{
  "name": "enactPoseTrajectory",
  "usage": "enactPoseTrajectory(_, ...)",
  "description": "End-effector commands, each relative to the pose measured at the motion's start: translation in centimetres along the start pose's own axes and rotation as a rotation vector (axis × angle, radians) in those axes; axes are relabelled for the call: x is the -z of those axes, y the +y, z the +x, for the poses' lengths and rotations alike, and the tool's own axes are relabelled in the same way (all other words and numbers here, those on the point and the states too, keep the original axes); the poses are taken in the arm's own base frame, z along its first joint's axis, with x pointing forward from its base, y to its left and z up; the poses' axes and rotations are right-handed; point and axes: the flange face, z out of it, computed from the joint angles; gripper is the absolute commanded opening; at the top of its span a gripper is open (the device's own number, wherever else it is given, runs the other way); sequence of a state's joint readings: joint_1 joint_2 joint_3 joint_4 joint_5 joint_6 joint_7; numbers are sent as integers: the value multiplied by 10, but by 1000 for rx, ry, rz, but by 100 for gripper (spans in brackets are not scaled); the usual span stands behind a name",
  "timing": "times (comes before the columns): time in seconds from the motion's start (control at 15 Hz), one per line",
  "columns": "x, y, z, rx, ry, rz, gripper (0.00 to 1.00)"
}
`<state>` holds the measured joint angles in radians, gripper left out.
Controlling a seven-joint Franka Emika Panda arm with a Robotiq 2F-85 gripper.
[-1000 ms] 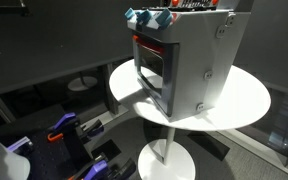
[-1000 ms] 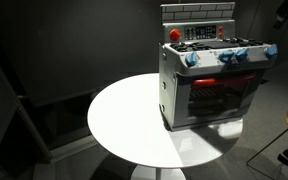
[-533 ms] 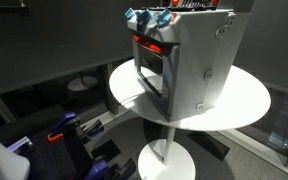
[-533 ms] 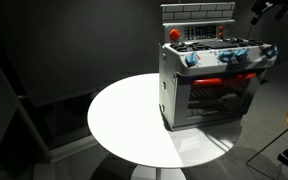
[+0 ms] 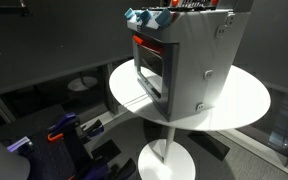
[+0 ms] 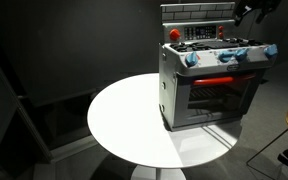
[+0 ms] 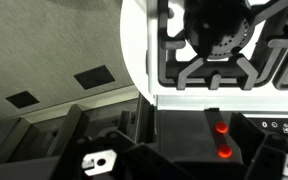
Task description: Press the top button on the right side of the stove
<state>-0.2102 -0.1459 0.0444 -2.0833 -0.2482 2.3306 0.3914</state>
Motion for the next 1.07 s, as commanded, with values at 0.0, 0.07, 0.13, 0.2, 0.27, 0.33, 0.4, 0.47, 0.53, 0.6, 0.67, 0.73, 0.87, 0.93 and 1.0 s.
enactPoseTrajectory(0.0,-12,-7,29,-17,5,-14,100)
enactPoseTrajectory(0.07,-16,-9,34,-17,2,-12,100)
enactPoseTrajectory(0.13,-19,-12,39,-15,0,-11,100)
enactPoseTrajectory(0.2,-22,-14,43,-13,0,-10,100)
enactPoseTrajectory(0.27,-24,-18,46,-10,0,-9,100)
enactPoseTrajectory(0.33,-26,-21,50,-8,3,-8,100)
enactPoseTrajectory(0.4,-27,-24,53,-6,4,-8,100)
enactPoseTrajectory(0.47,-29,-27,56,-5,5,-7,100)
enactPoseTrajectory(0.53,-29,-29,58,-4,8,-5,100)
enactPoseTrajectory(0.6,-31,-31,60,-2,9,-5,100)
enactPoseTrajectory(0.67,-31,-32,63,-2,11,-5,100)
enactPoseTrajectory(0.73,-33,-33,65,-3,11,-6,100)
enactPoseTrajectory(0.87,-35,-33,68,-8,10,-10,100)
enactPoseTrajectory(0.93,-35,-32,69,-10,7,-12,100)
enactPoseTrajectory(1.0,-35,-31,70,-12,3,-15,100)
